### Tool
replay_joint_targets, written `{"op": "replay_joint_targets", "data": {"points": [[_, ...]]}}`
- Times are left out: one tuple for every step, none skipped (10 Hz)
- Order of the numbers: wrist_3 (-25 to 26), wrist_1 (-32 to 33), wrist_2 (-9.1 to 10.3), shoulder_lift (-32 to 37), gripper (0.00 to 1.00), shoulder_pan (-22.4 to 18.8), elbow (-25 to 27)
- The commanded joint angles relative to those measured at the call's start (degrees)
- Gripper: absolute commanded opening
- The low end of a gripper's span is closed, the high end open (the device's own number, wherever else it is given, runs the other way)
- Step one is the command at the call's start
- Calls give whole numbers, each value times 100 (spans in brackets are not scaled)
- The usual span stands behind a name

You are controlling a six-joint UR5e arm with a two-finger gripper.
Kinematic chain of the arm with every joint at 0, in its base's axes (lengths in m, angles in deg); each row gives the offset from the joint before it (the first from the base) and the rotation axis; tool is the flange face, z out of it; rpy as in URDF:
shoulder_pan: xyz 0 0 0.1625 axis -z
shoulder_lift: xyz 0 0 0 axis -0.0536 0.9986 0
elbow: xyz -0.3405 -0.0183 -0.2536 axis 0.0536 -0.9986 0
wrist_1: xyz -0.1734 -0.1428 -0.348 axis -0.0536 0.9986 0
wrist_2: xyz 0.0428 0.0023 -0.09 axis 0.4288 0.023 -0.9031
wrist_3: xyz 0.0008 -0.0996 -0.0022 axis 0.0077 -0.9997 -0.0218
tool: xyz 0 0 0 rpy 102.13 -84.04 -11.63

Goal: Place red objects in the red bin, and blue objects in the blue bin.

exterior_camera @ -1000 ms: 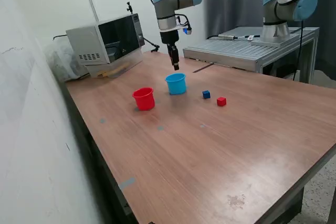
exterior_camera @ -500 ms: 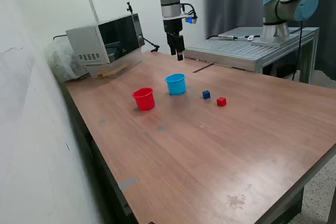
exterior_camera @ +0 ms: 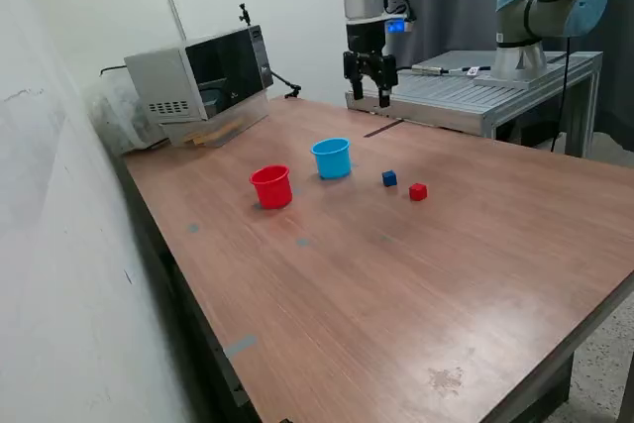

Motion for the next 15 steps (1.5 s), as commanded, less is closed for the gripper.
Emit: {"op": "replay_joint_targets", "data": {"points": [[576, 50, 80, -56, 100, -146, 112], [708, 172, 124, -205, 100, -137, 129], [971, 339, 125, -441, 100, -137, 164], [1174, 462, 125, -600, 100, -137, 182], [1323, 568, 125, -715, 100, -137, 234], [1377, 664, 125, -821, 100, -137, 270], [1386, 752, 125, -926, 100, -137, 279], [1421, 832, 125, -1023, 100, -137, 279], [1422, 911, 125, -1120, 100, -137, 270], [1422, 920, 125, -1173, 100, -137, 279], [1422, 1007, 125, -1199, 100, -146, 296], [1422, 1034, 125, -1217, 100, -146, 297], [1422, 1043, 134, -1278, 100, -146, 297], [1422, 1104, 134, -1357, 100, -146, 297], [1422, 1140, 134, -1410, 100, -146, 297]]}}
